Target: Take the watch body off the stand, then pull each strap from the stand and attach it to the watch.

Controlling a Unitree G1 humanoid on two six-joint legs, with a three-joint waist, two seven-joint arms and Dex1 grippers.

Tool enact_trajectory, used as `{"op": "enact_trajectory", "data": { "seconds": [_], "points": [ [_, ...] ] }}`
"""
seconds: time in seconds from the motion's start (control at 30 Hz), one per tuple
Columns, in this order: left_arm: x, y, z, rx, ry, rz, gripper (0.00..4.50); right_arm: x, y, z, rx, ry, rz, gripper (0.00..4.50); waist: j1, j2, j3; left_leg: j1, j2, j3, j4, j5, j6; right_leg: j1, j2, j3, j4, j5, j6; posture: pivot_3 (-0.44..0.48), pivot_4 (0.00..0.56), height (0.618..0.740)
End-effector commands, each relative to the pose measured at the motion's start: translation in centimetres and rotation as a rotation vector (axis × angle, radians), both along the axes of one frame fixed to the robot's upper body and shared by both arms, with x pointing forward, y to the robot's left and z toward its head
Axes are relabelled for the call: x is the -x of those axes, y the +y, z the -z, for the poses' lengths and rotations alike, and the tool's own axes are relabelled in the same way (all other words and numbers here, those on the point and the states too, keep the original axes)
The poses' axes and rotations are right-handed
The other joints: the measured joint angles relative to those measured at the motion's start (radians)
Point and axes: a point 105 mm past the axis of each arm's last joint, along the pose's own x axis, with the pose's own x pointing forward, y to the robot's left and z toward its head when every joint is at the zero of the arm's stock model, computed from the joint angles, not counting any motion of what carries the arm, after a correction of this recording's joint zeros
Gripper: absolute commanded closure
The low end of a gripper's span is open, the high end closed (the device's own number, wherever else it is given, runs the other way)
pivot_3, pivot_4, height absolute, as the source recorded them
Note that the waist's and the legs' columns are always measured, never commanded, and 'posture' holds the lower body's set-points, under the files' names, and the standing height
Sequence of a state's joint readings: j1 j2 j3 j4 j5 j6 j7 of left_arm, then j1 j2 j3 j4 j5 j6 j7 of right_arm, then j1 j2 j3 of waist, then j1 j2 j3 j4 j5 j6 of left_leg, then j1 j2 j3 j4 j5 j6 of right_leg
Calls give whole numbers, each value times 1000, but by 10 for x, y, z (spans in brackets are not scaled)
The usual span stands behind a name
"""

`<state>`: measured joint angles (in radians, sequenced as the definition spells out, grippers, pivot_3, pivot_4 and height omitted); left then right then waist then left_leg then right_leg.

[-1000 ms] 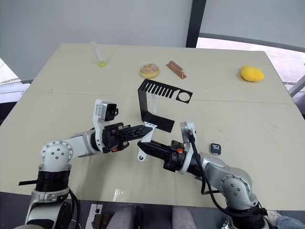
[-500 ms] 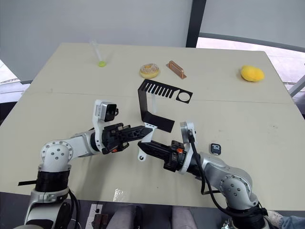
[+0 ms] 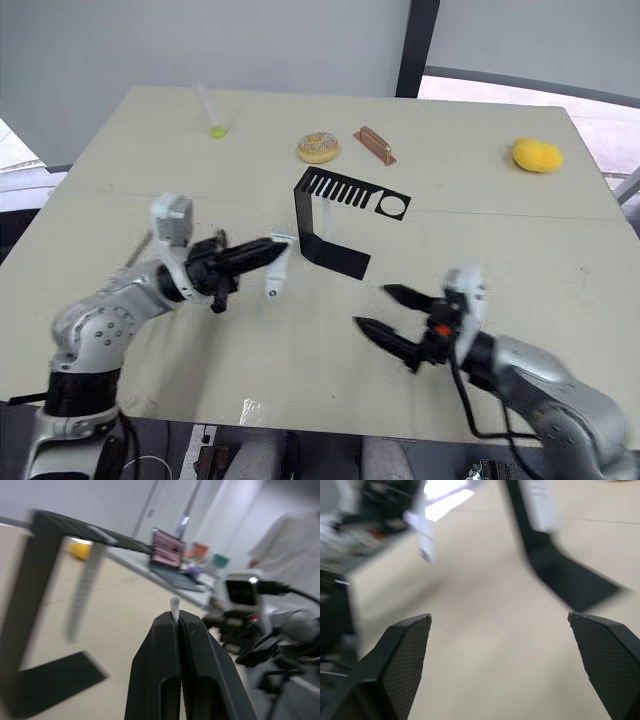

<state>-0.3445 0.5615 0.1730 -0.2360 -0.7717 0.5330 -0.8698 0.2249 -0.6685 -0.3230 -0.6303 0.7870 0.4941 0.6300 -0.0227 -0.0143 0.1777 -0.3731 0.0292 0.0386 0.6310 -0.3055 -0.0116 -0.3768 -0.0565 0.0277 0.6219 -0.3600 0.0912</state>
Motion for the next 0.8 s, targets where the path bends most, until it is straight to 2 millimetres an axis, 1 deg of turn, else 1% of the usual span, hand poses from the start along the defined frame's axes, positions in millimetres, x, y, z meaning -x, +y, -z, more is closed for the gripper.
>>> {"op": "enact_trajectory", "data": {
  "seconds": [0.03,0.1,0.2,0.3,0.4,0.47,0.53,0.63,0.67,0.73,0.8],
  "points": [
    [-1,33,-3,-114,-167,-148,4500,10,-49,-20,134,-211,230,105,-2,0,0,0,0,0,-1,0,0,0,0,0,0,0,0,0,150,740],
    [-3,49,2,-153,-176,-224,4500,23,-69,-10,208,-201,302,105,-1,0,0,1,1,1,-2,0,0,0,1,0,0,0,0,0,150,740],
    [1,80,14,-220,-157,-350,4500,55,-110,10,309,-149,469,105,-3,0,0,1,1,1,-3,-1,2,0,0,1,0,0,0,0,150,740],
    [9,110,25,-266,-121,-451,4500,88,-147,28,366,-86,633,105,-5,0,0,3,1,1,-4,-3,5,1,-1,1,0,0,0,0,150,740],
    [16,131,33,-293,-99,-527,4500,114,-172,39,379,-47,758,105,-8,0,0,5,0,1,-5,-4,4,2,-3,1,0,-1,-2,0,150,740],
    [19,140,35,-305,-95,-562,4500,124,-184,43,384,-35,817,105,-9,0,0,5,0,1,-7,-4,0,1,-4,2,0,1,-5,0,150,740],
    [20,144,36,-305,-90,-571,4500,130,-195,47,379,-27,881,105,-9,1,0,5,0,1,-9,-3,-2,1,-4,1,0,0,-10,0,150,740],
    [20,137,33,-301,-94,-538,4500,127,-202,49,358,-43,923,105,-7,1,-1,6,1,1,-10,-2,-2,0,-5,1,0,0,-11,0,150,740],
    [20,133,32,-296,-94,-519,4500,124,-201,49,340,-56,933,105,-8,2,-1,5,1,1,-10,-2,-2,0,-5,1,0,0,-11,0,150,740],
    [22,121,30,-306,-93,-439,4500,114,-190,45,309,-89,902,105,-8,3,-1,5,1,1,-10,-2,-2,0,-5,1,0,2,-8,0,150,740],
    [23,114,27,-311,-97,-392,4500,107,-181,39,262,-120,901,105,-7,4,-2,5,1,1,-11,-1,-2,-1,-5,0,0,2,-8,0,150,740]
  ]
}}
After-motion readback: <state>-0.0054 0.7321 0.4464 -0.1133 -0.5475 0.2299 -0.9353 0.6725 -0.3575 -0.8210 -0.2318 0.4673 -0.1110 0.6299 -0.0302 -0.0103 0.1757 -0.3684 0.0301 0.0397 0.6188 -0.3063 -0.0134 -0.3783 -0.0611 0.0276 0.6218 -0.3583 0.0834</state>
